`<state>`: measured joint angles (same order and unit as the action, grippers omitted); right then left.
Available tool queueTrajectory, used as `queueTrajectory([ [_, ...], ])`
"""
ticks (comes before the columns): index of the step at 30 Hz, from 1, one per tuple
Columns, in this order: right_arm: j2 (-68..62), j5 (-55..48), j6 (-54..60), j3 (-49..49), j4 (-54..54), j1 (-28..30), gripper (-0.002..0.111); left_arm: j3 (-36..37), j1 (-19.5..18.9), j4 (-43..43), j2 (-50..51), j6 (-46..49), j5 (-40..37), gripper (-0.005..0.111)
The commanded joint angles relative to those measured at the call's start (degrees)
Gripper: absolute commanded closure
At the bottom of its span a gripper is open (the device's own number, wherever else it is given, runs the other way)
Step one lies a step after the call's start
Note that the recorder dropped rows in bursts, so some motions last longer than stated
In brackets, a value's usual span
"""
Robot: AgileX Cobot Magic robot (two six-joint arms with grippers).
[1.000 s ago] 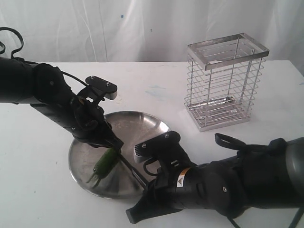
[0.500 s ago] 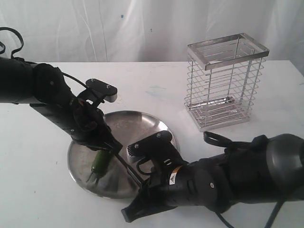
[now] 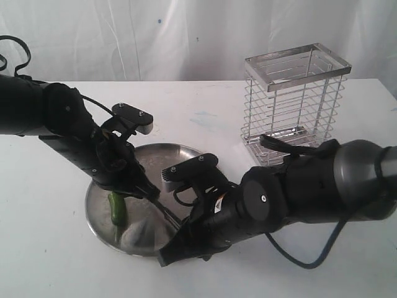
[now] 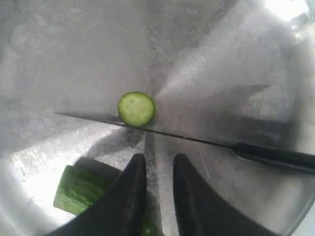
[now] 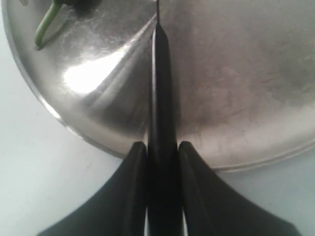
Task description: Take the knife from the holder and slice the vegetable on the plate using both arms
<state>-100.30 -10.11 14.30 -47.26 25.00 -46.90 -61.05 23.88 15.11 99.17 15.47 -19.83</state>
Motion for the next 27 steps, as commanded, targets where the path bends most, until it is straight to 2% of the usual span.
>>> queueTrajectory([
  [1, 0.2, 0.3, 0.5, -0.3, -1.7, 0.8, 0.108, 0.3, 0.3, -0.2, -1.6, 0.2, -1.1, 0.08],
  [6, 2.1, 2.1, 0.5, -0.1, -1.7, 0.8, 0.108, 0.3, 0.2, -1.7, -6.0, -2.2, -2.9, 0.064],
  [9, 4.0, 3.6, 0.5, -0.1, -1.7, 1.3, 0.108, 1.1, 0.2, -6.3, -7.9, -11.8, -5.8, 0.056],
  [12, 5.9, 4.1, 0.5, -0.1, -1.7, 2.1, 0.108, 5.6, 0.2, -8.2, -8.3, -19.8, -4.1, 0.055],
  [19, 8.9, 4.3, 0.9, -0.1, -2.2, 2.4, 0.108, 14.0, 0.2, -8.1, -8.3, -30.6, 6.9, 0.055],
  [27, 9.6, 4.2, 1.1, -0.1, -4.2, 2.4, 0.108, 15.4, 0.2, -8.1, -7.9, -31.4, 13.8, 0.055],
])
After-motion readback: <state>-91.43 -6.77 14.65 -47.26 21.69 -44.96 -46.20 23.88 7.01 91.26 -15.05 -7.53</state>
